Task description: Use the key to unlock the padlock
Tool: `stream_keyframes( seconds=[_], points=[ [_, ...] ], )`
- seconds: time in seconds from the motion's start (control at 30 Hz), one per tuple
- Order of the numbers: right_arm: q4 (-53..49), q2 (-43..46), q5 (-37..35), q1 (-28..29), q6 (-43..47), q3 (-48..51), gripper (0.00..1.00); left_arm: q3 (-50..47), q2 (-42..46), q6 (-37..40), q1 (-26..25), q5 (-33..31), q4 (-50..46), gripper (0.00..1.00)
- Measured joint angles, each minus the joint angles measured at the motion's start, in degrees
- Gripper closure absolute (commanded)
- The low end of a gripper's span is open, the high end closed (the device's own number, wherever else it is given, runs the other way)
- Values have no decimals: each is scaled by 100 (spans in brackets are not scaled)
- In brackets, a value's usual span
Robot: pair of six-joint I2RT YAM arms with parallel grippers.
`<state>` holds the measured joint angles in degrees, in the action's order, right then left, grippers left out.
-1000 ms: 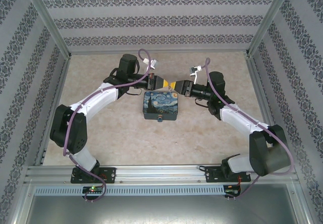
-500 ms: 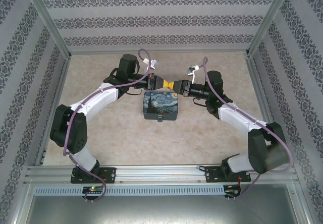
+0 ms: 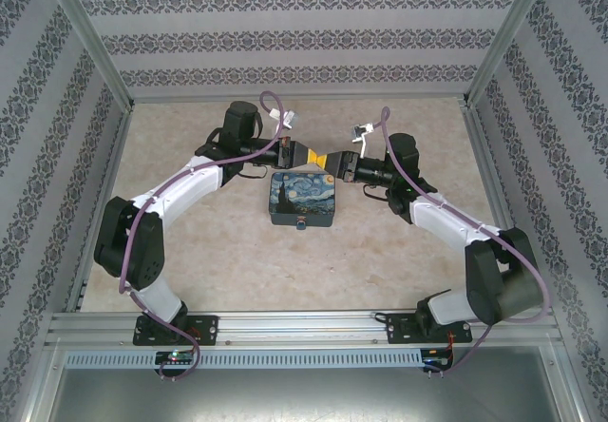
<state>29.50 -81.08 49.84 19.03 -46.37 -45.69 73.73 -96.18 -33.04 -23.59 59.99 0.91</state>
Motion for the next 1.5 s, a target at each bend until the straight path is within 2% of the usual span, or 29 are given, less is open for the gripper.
stream_keyframes(
  seconds=[0.5,0.7,0.8,1.2,1.5],
  points=[
    [72,-46,72,0,-39,0,83,0,-44,-4,0,0,2,100],
    [76,-52,83,0,-39,0,83,0,-52,-22,0,7,24,100],
    [81,-52,87,0,-52,0,79,0,-52,-22,0,22,39,100],
    [83,-72,129,0,-63,0,78,0,-55,-22,0,48,42,100],
    [118,-72,229,0,-66,0,89,0,-63,-22,13,87,42,100]
  ],
)
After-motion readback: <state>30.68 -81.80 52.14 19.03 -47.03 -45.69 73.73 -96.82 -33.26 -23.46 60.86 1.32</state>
